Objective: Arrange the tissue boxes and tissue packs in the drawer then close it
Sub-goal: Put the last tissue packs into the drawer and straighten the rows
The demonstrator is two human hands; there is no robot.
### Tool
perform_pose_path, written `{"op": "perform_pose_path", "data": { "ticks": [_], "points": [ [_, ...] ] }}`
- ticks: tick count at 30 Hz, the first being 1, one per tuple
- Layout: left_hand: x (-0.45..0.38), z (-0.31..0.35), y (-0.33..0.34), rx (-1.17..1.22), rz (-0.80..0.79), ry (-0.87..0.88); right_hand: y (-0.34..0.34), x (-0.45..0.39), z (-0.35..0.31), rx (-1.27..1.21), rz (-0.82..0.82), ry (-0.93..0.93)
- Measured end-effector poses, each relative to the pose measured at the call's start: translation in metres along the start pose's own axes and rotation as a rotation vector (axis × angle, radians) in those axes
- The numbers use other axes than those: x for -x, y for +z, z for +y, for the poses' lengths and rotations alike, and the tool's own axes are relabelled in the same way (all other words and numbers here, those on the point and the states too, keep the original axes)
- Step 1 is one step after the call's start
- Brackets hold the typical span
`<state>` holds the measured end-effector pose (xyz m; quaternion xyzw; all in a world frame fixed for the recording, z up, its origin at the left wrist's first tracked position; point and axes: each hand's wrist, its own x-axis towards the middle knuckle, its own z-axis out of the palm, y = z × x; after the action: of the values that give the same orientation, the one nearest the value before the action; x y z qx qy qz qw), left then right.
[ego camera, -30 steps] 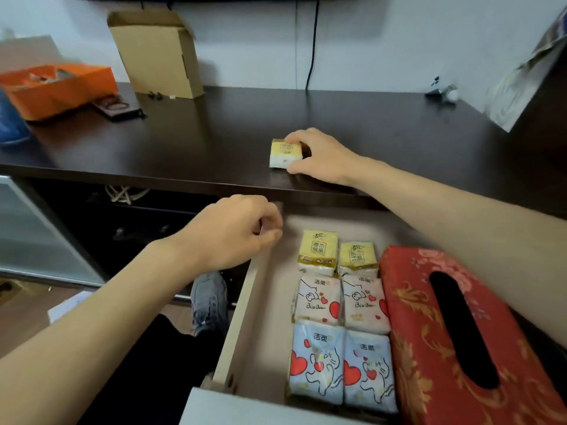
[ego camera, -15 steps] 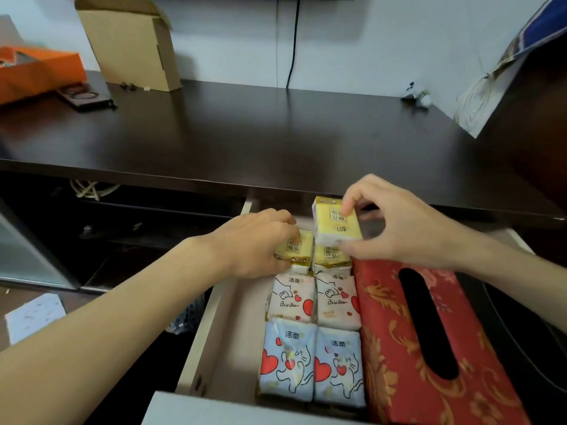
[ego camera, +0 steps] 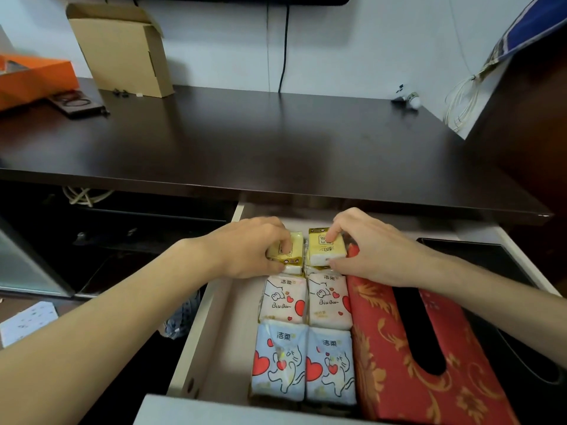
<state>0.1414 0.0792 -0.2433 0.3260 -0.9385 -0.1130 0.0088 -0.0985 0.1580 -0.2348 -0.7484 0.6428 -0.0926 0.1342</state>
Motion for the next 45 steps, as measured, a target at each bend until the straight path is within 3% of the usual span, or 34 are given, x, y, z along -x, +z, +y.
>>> {"op": "perform_pose_path", "data": {
  "ticks": [18,29,38,45],
  "points": [
    [-0.002,0.0,0.007,-0.013,0.068,0.015,0.004,0.006,-0.006,0.001,0.068,0.004],
    [0.001,0.003,0.003,-0.012,0.104,0.01,-0.003,-0.003,-0.023,0.104,-0.033,0.019],
    [0.002,-0.005,0.003,-0.003,0.111,0.031,-0.052,0.014,-0.034,0.028,0.213,-0.154],
    [0.001,-0.003,0.004,-0.021,0.101,0.017,-0.045,0.007,-0.022,-0.038,0.25,-0.153]
  ]
}}
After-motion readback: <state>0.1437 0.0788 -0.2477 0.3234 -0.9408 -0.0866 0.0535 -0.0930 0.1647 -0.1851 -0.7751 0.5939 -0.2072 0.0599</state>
